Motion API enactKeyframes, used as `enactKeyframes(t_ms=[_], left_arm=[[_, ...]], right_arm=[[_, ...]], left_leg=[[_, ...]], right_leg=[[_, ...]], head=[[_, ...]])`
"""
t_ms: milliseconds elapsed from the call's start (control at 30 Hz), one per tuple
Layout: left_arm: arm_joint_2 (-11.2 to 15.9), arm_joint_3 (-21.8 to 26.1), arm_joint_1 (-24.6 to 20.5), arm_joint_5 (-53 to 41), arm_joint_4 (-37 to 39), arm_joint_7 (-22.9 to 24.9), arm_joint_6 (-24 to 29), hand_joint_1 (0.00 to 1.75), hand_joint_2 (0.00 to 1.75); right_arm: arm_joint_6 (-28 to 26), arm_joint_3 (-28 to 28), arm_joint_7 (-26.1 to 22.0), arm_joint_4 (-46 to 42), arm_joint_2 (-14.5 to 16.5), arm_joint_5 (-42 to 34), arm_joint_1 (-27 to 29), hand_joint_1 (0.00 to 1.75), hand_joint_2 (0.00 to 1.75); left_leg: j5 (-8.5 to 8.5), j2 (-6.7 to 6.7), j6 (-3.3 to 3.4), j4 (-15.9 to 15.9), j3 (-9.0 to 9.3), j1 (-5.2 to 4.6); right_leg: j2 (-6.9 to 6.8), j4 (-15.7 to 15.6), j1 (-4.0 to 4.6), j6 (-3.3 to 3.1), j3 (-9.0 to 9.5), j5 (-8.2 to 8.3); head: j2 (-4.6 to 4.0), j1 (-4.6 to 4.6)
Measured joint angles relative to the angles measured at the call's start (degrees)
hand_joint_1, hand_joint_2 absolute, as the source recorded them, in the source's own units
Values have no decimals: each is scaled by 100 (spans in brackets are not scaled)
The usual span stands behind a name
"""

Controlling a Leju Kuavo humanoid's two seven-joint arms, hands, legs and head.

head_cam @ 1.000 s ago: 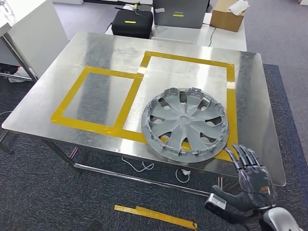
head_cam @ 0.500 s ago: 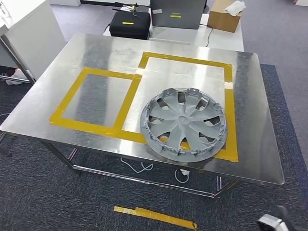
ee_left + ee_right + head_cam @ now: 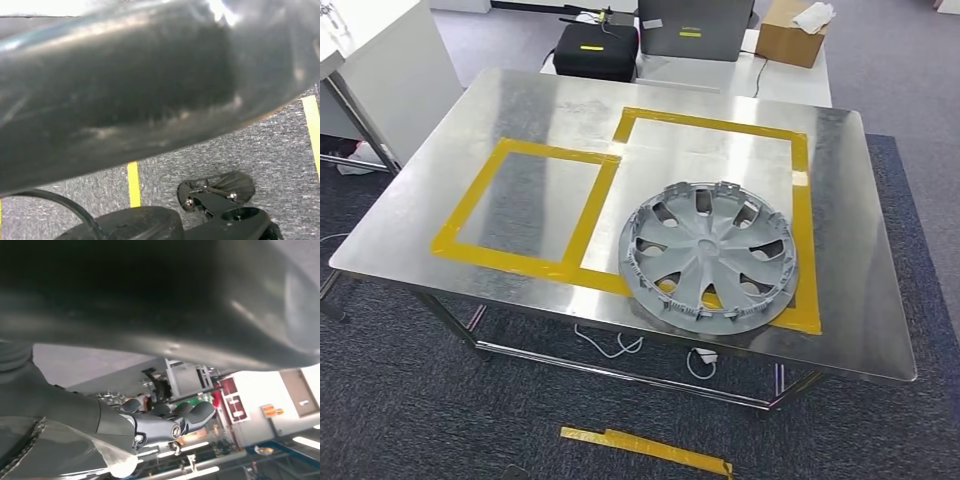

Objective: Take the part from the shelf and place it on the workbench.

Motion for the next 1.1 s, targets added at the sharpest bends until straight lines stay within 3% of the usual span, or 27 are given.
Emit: enactKeyframes(t_ms=[67, 167, 233, 300, 333, 367, 400, 500, 567, 633, 700, 767, 833, 867, 900, 933, 1000, 1067, 1100], left_arm=[[-11, 0, -5, 0, 0, 0, -1, 0, 0], [-15, 0, -4, 0, 0, 0, -1, 0, 0], [-11, 0, 2, 0, 0, 0, 1, 0, 0], [-12, 0, 7, 0, 0, 0, 0, 0, 0], [-12, 0, 12, 0, 0, 0, 0, 0, 0], [-12, 0, 16, 0, 0, 0, 0, 0, 0], [-12, 0, 20, 0, 0, 0, 0, 0, 0], [-10, 0, 18, 0, 2, 0, 0, 0, 0], [-7, 0, 18, 0, 7, 0, 1, 0, 0], [-6, 0, 15, 1, 8, 0, 2, 0, 0], [-8, 0, 8, 2, 8, 0, 3, 0, 0], [-10, 0, 5, 1, 9, 0, 3, 0, 0], [-13, 0, 10, 0, 9, 0, 2, 0, 0], [-15, 0, 13, 0, 9, 0, 1, 0, 0], [-16, 0, 14, 0, 9, 0, 0, 0, 0], [-16, 0, 13, 0, 9, 0, 0, 0, 0], [-16, 0, 8, 1, 9, -30, 6, 0, 0], [-9, -1, 3, 14, 9, -181, 23, 0, 0], [2, -2, -2, 26, 9, -280, 26, 0, 0]], right_arm=[[0, -74, -4, 49, 31, 1, -43, 0, 0], [-2, -146, -4, 103, 82, 3, -55, 0, 0], [-4, -169, -5, 133, 114, 5, -62, 0, 0], [-6, -196, -5, 158, 132, 5, -67, 0, 0], [-7, -209, -5, 172, 139, 5, -67, 0, 0], [-7, -221, -5, 185, 146, 5, -67, 0, 0], [-7, -231, -5, 197, 151, 5, -69, 0, 0], [-7, -251, -5, 229, 166, 5, -82, 0, 0], [-7, -256, -7, 241, 171, 5, -95, 0, 0], [-7, -258, -8, 247, 173, 5, -107, 0, 0], [-8, -258, -10, 256, 176, 5, -111, 0, 0], [-9, -261, -12, 266, 182, 5, -117, 0, 0], [-9, -263, -12, 275, 184, 5, -121, 0, 0], [-9, -263, -11, 281, 185, 4, -119, 0, 0], [-9, -264, -11, 289, 185, 3, -118, 0, 0], [-9, -264, -11, 296, 186, 3, -118, 0, 0], [41, -262, 95, 341, 190, 22, -144, 0, 0], [396, -256, 685, 891, 196, 145, -373, 0, 0], [798, -264, 1193, 1447, 173, 229, -579, 0, 0]], left_leg=[[0, 0, -72, 26, 14, -8], [-53, -6, -200, 82, 13, 3], [-355, -14, -297, 439, -107, 29], [-823, -16, -374, 1203, -364, 70], [-973, -16, -399, 1542, -467, 89], [-1003, -15, -414, 1704, -489, 104], [-914, -15, -419, 1633, -409, 117], [-392, -23, -366, 509, 210, 125], [-297, -30, -298, 69, 423, 104], [-323, -30, -227, 9, 409, 92], [-299, -18, -140, -69, 408, 111], [-258, -5, -73, -119, 404, 117], [-247, 1, -51, -116, 380, 92], [-246, 5, -49, -114, 377, 79], [-246, 6, -48, -112, 377, 68], [-247, 6, -48, -110, 386, 59], [-247, -8, -61, -86, 386, 43], [-227, -22, -114, -56, 357, 49], [-209, -24, -152, -48, 334, 67]], right_leg=[[-3, -373, 26, -41, 225, 43], [4, -397, 24, -149, 193, 61], [-4, -417, 1, -223, 179, 99], [-8, -414, 2, -248, 159, 114], [-9, -411, 4, -248, 152, 117], [-8, -407, 5, -246, 151, 119], [-6, -404, 4, -242, 170, 120], [7, -393, 9, -210, 225, 118], [16, -386, 18, -155, 200, 129], [18, -393, 26, -79, 181, 147], [16, -299, 27, -24, 111, 52], [15, 249, 25, -5, -168, -279], [14, 1048, 27, 7, -555, -604], [14, 1270, 29, 10, -664, -627], [13, 1275, 30, 6, -666, -535], [12, 1053, 30, -4, -556, -350], [58, 247, 36, -50, -116, 28], [128, -273, 67, -96, 164, 187], [151, -346, 92, -116, 197, 188]], head=[[0, -5], [0, -13], [0, -29], [0, -44], [0, -44], [0, -45], [0, -44], [0, -43], [0, -43], [0, -40], [0, -25], [0, 1], [0, 14], [0, 12], [0, 12], [0, 12], [0, 11], [0, 6], [0, 8]])
